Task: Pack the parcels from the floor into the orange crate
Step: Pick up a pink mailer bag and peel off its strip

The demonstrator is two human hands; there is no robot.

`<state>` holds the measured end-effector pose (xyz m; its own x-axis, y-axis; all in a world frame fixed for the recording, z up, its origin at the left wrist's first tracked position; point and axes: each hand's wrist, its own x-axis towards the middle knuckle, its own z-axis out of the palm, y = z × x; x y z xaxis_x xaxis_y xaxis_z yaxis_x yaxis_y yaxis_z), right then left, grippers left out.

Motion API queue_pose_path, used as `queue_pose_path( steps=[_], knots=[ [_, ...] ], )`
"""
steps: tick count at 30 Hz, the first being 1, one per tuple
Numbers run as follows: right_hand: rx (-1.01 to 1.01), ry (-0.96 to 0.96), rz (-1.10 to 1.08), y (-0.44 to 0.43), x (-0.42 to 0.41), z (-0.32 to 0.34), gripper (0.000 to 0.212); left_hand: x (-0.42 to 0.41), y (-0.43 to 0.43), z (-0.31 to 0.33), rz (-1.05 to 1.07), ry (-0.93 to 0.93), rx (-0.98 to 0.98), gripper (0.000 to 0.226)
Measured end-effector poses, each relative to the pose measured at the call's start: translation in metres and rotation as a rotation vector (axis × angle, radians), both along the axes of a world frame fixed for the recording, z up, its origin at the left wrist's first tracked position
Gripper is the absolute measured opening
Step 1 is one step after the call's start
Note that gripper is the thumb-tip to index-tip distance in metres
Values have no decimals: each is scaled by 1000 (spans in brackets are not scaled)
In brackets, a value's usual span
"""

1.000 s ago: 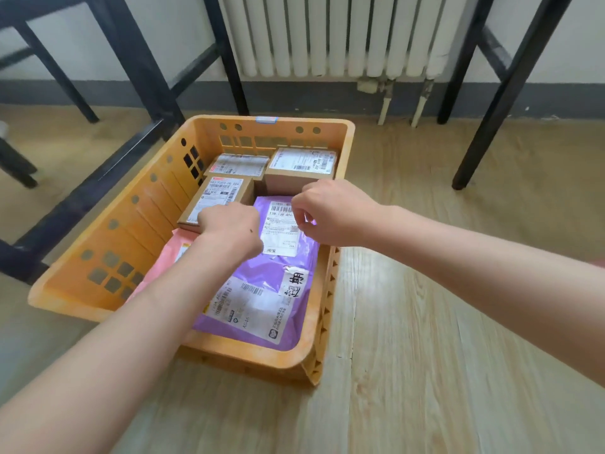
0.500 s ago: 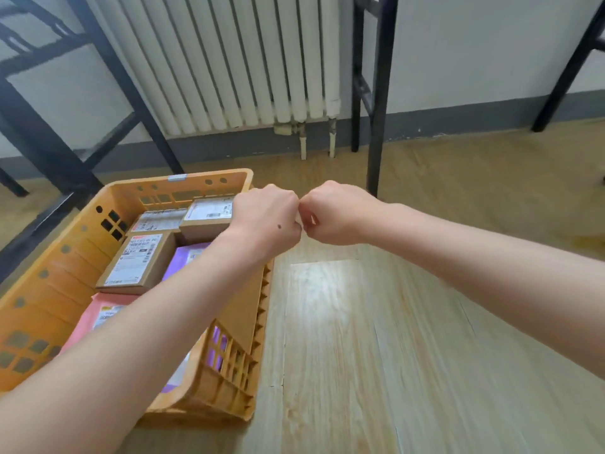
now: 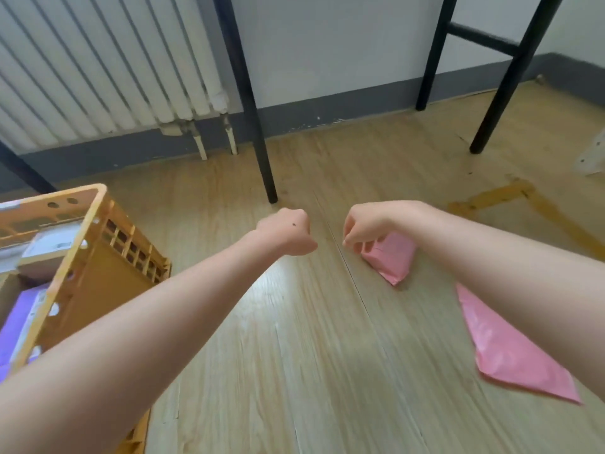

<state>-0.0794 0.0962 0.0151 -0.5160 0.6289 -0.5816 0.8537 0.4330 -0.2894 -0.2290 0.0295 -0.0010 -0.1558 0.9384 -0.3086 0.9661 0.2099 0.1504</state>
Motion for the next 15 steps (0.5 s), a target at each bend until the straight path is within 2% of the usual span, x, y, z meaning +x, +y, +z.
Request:
queue_pose_path(
  steps=[3,5,8,10,15],
  knots=[
    [-49,-51,-95,20,30,-29,20,25,16,-32,-8,-177,-64,4],
    [-54,-88,-129,31,47,-49,28,41,26,-52,-25,-267,-70,7],
    [-49,-87,-162,41,63,-79,39,61,35,-79,11,-390,-31,36],
    [-30,-57,-210,44,68,-104,33,74,37,-98,60,-494,-6,48],
    [106,9,-294,50,68,-159,43,94,49,-140,179,-703,52,53]
  ],
)
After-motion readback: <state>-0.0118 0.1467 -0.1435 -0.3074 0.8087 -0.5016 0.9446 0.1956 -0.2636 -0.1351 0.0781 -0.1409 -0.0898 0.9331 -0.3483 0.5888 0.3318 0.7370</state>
